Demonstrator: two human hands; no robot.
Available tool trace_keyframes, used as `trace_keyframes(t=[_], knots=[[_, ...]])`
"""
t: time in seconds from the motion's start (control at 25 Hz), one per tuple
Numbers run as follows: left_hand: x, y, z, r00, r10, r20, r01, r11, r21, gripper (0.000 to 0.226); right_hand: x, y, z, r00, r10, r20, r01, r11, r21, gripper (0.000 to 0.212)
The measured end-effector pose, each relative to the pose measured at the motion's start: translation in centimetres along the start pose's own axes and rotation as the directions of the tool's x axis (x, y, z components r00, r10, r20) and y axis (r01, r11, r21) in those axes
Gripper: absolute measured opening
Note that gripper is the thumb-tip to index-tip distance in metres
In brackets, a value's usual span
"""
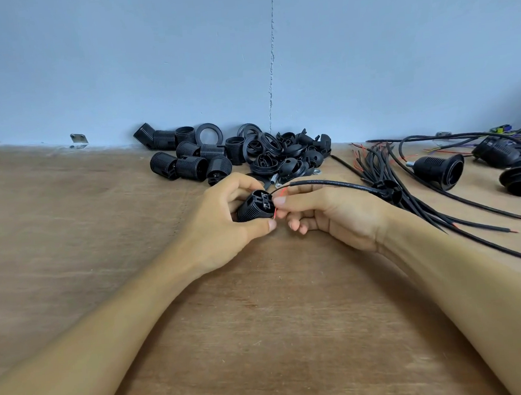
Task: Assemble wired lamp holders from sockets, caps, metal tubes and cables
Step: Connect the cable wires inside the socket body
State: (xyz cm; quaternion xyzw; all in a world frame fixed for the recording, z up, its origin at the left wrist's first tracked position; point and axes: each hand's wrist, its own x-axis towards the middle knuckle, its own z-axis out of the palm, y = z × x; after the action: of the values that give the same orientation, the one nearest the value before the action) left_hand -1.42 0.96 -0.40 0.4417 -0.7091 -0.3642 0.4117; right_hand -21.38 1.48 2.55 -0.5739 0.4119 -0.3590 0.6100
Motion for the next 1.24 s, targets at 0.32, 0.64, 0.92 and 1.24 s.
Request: trace_keyframes(t=[0.32,0.64,0.92,1.24], knots=[[-0.06,-0.04,0.08,1.0,0.002,-0.004,-0.002,1.0,0.018,0.051,-0.03,0.19,0.36,0.999,-0.04,-0.022,0.04,0.999,-0.004,0.011],[-0.18,0.26,0.18,0.999,0.008,-0.037,-0.006,0.998,0.066,0.046,0.12,0.06,0.58,0.998,-0.019,-0.068,0.023,0.998,0.052,0.013],[-0.39,0.23,0.64,0.993,0.052,-0.104,-0.038,0.99,0.133,0.045,0.11,0.04,0.46,0.997,0.007,-0.072,-0.003,0.998,0.056,0.004],[-0.4,0.29,0.59,0.989,0.047,-0.143,-0.029,0.991,0.127,0.042,0.25,0.93,0.87,0.981,-0.121,-0.152,0.111,0.991,-0.073,0.004]])
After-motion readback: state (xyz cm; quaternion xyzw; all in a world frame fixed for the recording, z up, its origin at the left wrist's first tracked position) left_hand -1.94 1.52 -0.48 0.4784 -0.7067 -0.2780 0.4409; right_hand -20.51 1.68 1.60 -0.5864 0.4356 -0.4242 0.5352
